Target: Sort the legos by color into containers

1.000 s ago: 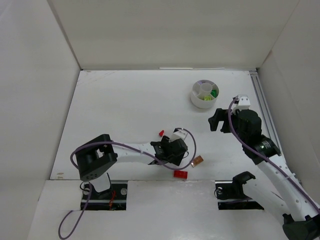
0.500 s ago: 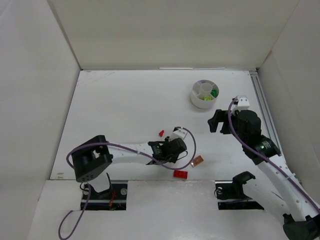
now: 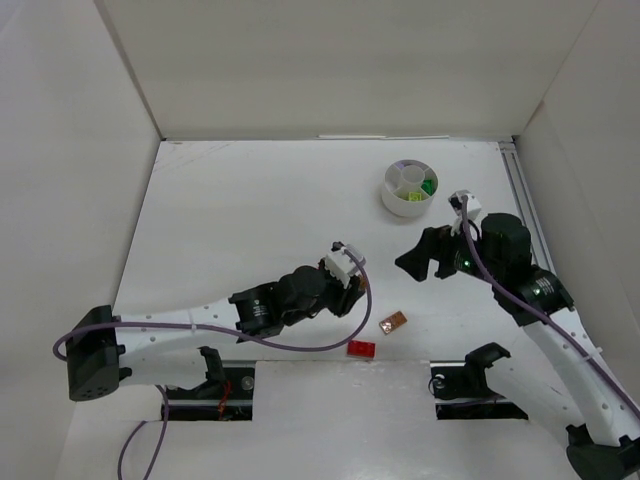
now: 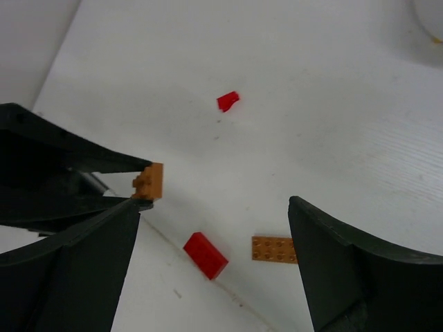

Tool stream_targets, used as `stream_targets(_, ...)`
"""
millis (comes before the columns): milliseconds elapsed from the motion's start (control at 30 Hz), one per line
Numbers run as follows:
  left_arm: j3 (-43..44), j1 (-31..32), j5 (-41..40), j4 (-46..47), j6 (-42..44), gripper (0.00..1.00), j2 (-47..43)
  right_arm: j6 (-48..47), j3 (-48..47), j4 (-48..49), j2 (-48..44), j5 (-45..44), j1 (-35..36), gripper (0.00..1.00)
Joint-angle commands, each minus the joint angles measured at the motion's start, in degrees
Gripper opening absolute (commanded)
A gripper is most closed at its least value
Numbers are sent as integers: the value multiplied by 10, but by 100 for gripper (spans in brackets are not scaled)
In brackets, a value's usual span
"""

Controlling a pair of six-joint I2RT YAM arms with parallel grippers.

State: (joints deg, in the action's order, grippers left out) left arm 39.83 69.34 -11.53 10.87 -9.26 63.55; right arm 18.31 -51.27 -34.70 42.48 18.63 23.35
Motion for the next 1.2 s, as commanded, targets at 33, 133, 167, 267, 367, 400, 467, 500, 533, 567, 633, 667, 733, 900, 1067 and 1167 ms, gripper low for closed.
stream_targets(33, -6, 3, 43, 49, 67, 21, -18, 37, -45, -5, 19, 105, 14, 88)
stream_targets(133, 0, 3, 55, 49, 80, 21, -18, 65, -45, 24, 40, 120, 38, 84)
stream_targets(167, 5, 3, 55, 49, 85, 21, -18, 71, -45, 31, 48, 120, 43, 82)
stream_targets(267, 5, 3, 55, 49, 86, 21, -18, 77, -45, 31, 89, 120, 67, 76)
stream_targets(367, 5, 3, 55, 49, 91, 21, -30, 77, -62, 20, 131, 100, 92, 72)
stream_targets(400, 5, 3, 55, 55, 91, 21, -30, 77, -71, 20, 141, 86, 99, 70)
stream_targets(467, 5, 3, 55, 55, 96, 21, -40, 77, -78, 20, 154, 81, 106, 66)
stream_targets(500, 5, 3, 55, 55, 96, 21, -40, 83, -78, 30, 162, 81, 112, 65)
stream_targets(533, 0, 3, 49, 55, 96, 21, -40, 83, -78, 35, 162, 81, 112, 64)
stream_targets(567, 0, 3, 49, 55, 96, 21, -47, 83, -78, 35, 168, 81, 117, 64)
stream_targets(633, 0, 3, 49, 55, 96, 21, -52, 83, -78, 35, 174, 75, 117, 58)
stream_targets(667, -6, 3, 49, 55, 96, 21, -57, 83, -78, 40, 180, 80, 123, 56)
stream_targets(733, -6, 3, 42, 61, 96, 21, -62, 89, -72, 47, 180, 85, 129, 54)
stream_targets(900, -12, 3, 37, 61, 96, 21, -62, 100, -60, 78, 180, 102, 141, 52)
stream_targets(1067, -12, 3, 32, 66, 96, 21, -57, 111, -54, 93, 186, 120, 147, 43)
stream_targets(1167, -12, 3, 27, 72, 96, 21, -57, 111, -54, 93, 186, 120, 147, 38)
